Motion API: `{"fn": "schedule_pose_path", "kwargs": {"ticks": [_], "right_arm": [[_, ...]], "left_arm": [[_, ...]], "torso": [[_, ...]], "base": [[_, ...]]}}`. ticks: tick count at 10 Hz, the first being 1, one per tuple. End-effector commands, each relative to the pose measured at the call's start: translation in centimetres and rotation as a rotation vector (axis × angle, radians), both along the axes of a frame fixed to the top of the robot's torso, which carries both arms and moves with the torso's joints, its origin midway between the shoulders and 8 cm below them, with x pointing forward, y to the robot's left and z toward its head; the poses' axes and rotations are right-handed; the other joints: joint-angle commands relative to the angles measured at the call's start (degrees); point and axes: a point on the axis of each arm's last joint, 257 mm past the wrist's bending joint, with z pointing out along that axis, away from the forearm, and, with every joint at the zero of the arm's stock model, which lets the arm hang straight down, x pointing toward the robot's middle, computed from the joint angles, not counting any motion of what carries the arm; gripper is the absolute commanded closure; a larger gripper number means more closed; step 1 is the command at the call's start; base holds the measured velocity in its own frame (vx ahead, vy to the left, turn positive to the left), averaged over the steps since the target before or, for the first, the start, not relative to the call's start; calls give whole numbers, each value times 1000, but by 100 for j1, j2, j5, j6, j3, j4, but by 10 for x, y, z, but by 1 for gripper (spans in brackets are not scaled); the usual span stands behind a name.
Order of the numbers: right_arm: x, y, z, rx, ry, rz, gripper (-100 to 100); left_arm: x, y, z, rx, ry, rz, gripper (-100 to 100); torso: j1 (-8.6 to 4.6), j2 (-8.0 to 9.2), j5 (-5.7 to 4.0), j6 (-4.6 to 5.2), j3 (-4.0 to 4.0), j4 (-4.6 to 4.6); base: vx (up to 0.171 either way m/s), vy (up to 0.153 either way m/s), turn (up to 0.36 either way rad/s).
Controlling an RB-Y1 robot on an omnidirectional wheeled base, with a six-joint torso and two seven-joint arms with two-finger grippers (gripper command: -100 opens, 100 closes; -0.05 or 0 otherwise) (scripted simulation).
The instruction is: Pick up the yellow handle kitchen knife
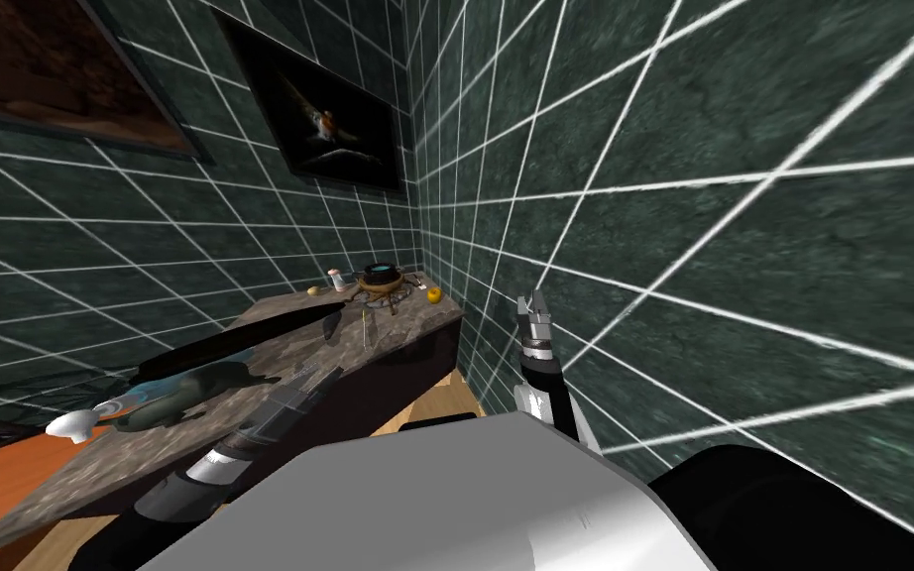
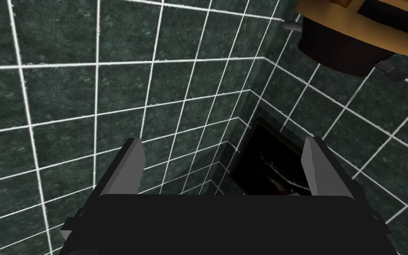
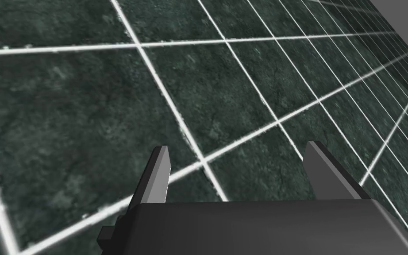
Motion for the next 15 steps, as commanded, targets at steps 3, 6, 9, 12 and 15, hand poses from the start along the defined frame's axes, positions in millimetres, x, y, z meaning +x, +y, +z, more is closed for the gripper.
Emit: {"fn": "schedule_pose_path", "kwargs": {"ticks": [3,6,9,12,15], "right_arm": [[0,0,0,0,0,0,0],[0,0,0,0,0,0,0],[0,0,0,0,0,0,0],[0,0,0,0,0,0,0],[0,0,0,0,0,0,0]], "left_arm": [[-24,23,-34,234,96,-31,-100],[-39,35,-50,353,153,-71,-100],[-65,59,-74,557,234,-134,-100],[-84,73,-88,660,293,-185,-100],[-111,98,-105,840,365,-274,-100]], "torso": [[3,-1,1,1,0,0],[4,-2,1,6,-2,-1],[9,-6,2,-2,-3,-1],[11,-8,2,2,-5,-2],[16,-9,4,-2,-5,-1]], "base": [[-15,-26,-295],[-9,-17,-260],[-1,-14,-301],[2,-2,-255],[5,6,-318]]}}
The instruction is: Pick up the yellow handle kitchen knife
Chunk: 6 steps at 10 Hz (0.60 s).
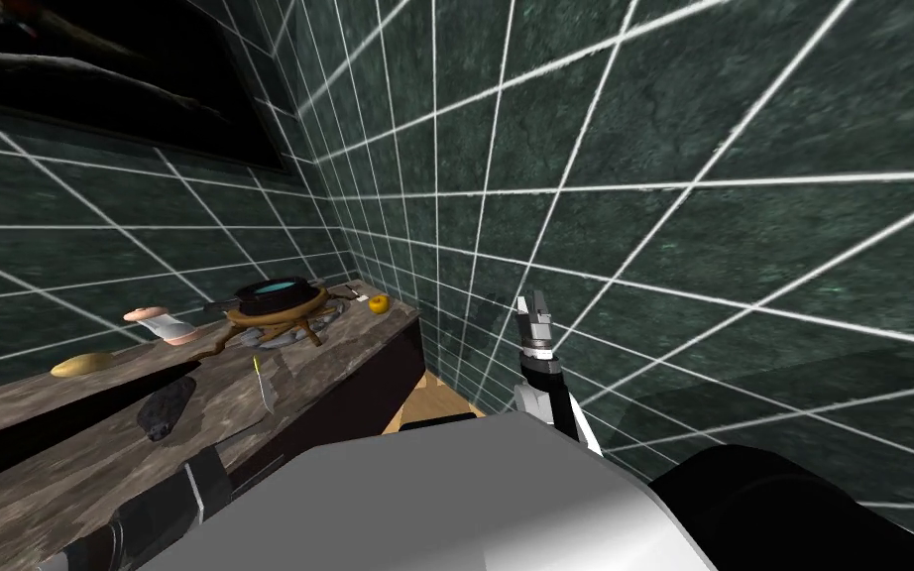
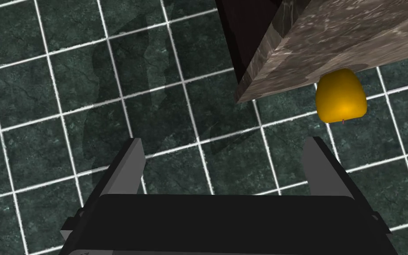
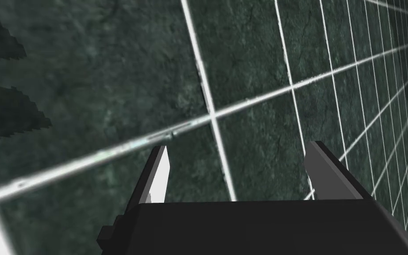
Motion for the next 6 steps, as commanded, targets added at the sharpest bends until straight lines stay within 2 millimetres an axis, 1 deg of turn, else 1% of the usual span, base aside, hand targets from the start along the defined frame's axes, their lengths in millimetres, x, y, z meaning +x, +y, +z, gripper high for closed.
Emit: {"fn": "schedule_pose_path", "kwargs": {"ticks": [1,2,3,4,5,6], "right_arm": [[0,0,0,0,0,0,0],[0,0,0,0,0,0,0],[0,0,0,0,0,0,0],[0,0,0,0,0,0,0],[0,0,0,0,0,0,0],[0,0,0,0,0,0,0]], "left_arm": [[-13,7,-6,48,35,-28,-100],[-25,20,-12,125,72,-72,-100],[-29,20,-14,127,85,-78,-100],[-42,32,-19,200,124,-123,-100],[-45,32,-20,201,135,-130,-100],[-58,44,-25,268,175,-178,-100]], "torso": [[0,0,0,0,0,0],[1,1,1,-8,1,1],[3,0,1,-2,0,0],[3,0,1,-7,1,1],[6,-2,1,-1,-1,0],[7,-1,3,-10,0,1]], "base": [[6,15,-218],[7,15,-330],[4,21,-205],[10,23,-383],[5,30,-175],[7,25,-327]]}}
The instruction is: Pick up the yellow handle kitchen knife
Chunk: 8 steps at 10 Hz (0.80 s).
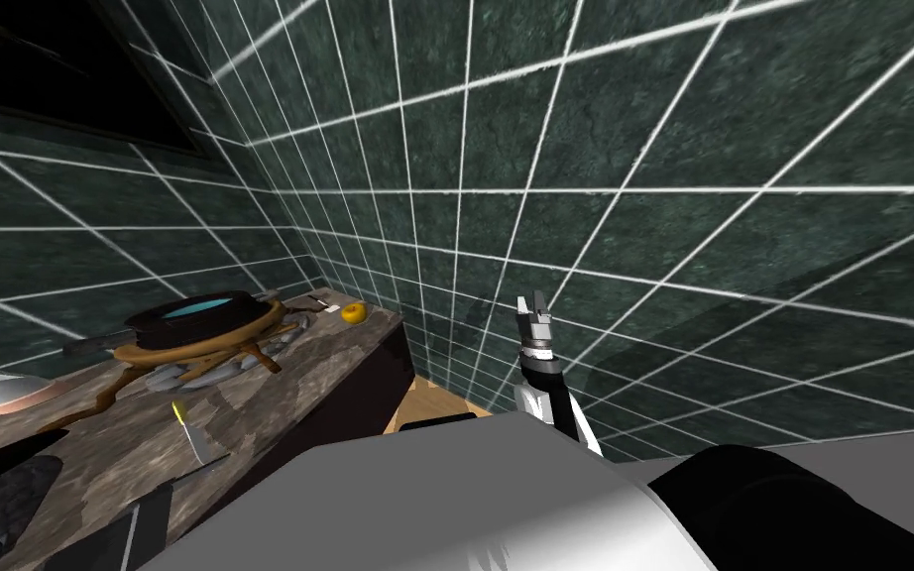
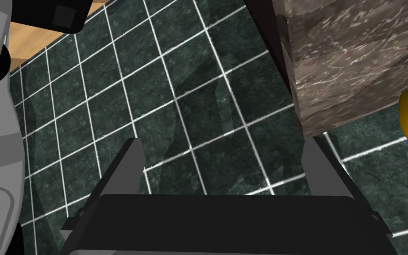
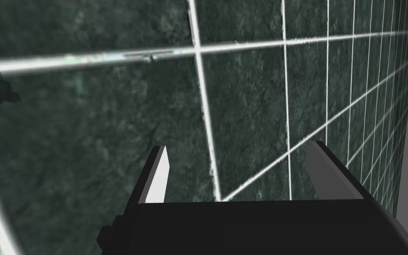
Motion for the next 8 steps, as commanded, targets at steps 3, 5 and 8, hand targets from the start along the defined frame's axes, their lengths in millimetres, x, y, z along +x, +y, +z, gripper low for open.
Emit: {"fn": "schedule_pose_path", "kwargs": {"ticks": [3,5,8], "right_arm": [[0,0,0,0,0,0,0],[0,0,0,0,0,0,0],[0,0,0,0,0,0,0]], "left_arm": [[-25,17,-7,98,78,-82,-100],[-40,28,-11,153,125,-133,-100],[-68,48,-17,246,211,-231,-100]], "torso": [[3,0,0,0,0,0],[4,1,1,-2,0,0],[5,3,2,-10,2,2]], "base": [[3,36,-233],[0,41,-229],[-7,47,-243]]}}
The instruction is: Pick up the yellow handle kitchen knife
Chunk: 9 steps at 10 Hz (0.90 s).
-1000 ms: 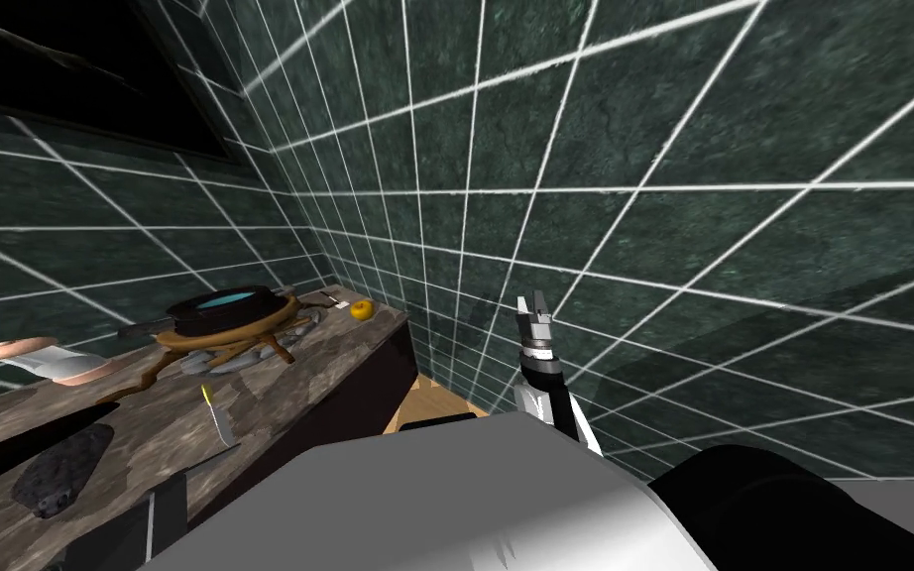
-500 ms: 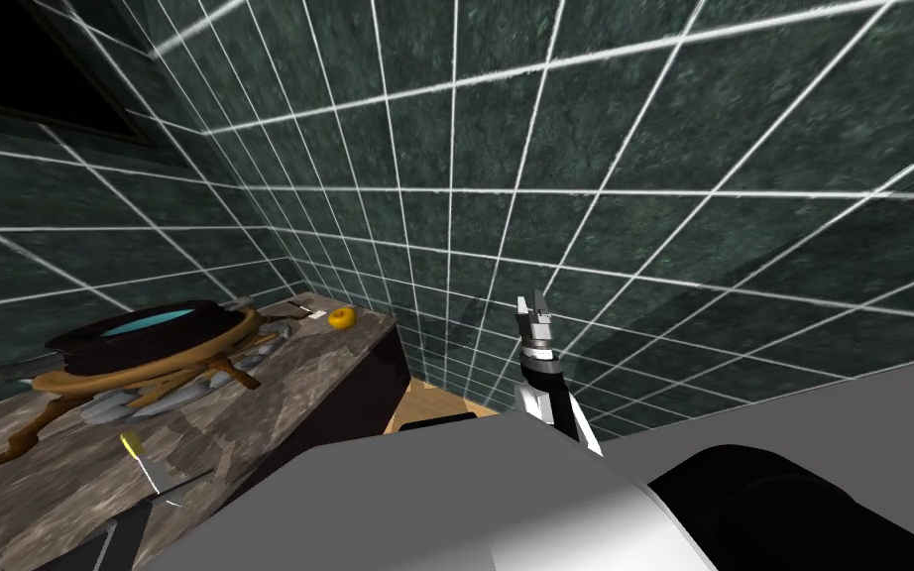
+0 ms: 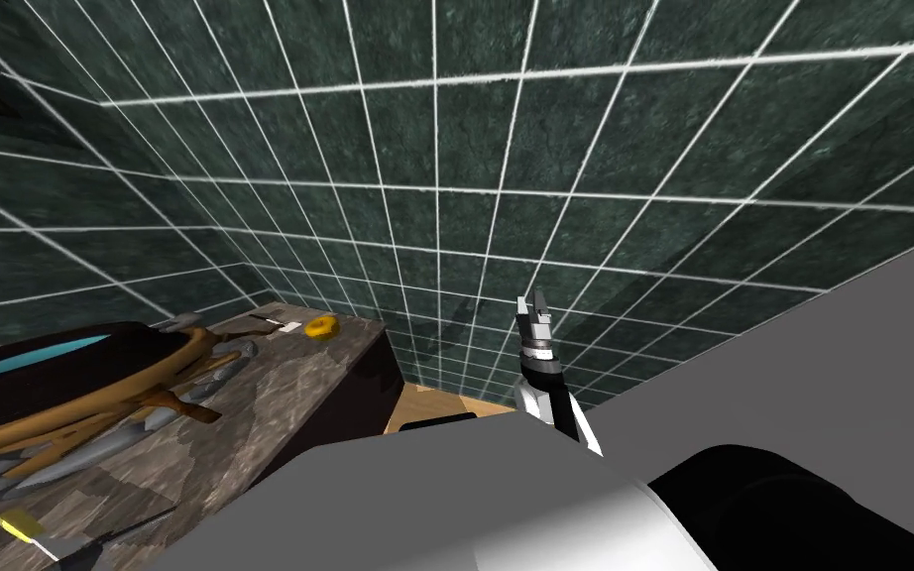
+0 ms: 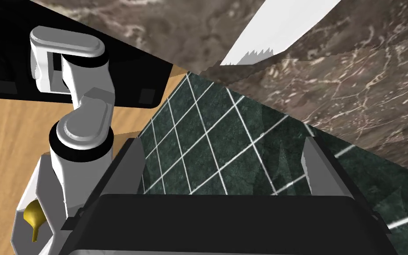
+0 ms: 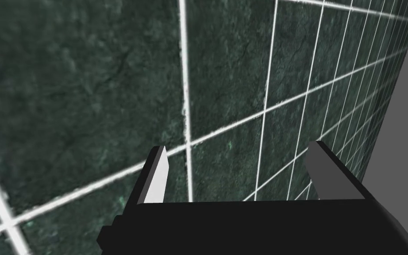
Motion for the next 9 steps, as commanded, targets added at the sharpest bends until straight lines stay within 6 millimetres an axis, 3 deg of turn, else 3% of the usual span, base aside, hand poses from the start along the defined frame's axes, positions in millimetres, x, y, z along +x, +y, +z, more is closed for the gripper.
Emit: {"fn": "schedule_pose_path", "kwargs": {"ticks": [1,9], "right_arm": [[0,0,0,0,0,0,0],[0,0,0,0,0,0,0]], "left_arm": [[-18,14,-4,62,55,-73,-100],[-80,48,-9,188,241,-246,-100]], "torso": [[0,0,0,0,0,0],[16,4,6,-10,3,2]], "base": [[-13,74,-417],[-16,79,-220]]}}
